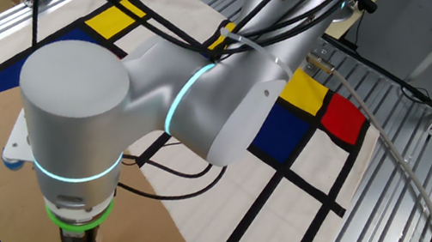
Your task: Grab the block and place it at the designated location
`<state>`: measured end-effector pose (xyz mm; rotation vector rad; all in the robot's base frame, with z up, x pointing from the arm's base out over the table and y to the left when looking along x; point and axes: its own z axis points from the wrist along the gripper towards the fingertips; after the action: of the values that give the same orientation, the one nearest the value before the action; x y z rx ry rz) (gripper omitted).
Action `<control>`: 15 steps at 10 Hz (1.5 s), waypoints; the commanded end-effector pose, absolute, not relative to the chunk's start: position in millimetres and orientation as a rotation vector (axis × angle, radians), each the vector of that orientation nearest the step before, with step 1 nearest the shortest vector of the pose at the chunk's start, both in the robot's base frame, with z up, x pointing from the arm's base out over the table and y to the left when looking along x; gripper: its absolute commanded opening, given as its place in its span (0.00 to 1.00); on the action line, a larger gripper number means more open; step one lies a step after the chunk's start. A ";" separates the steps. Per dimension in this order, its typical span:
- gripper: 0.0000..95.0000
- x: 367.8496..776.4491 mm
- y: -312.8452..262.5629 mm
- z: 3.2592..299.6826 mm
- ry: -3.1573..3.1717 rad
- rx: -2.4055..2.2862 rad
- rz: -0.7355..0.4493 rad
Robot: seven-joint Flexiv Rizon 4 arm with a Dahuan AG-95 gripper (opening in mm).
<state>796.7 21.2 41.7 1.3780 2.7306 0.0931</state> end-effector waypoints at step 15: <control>0.00 798.1 17.9 65.4 2.755 1.337 0.080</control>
<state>798.4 18.2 66.2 1.3371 2.7580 0.0841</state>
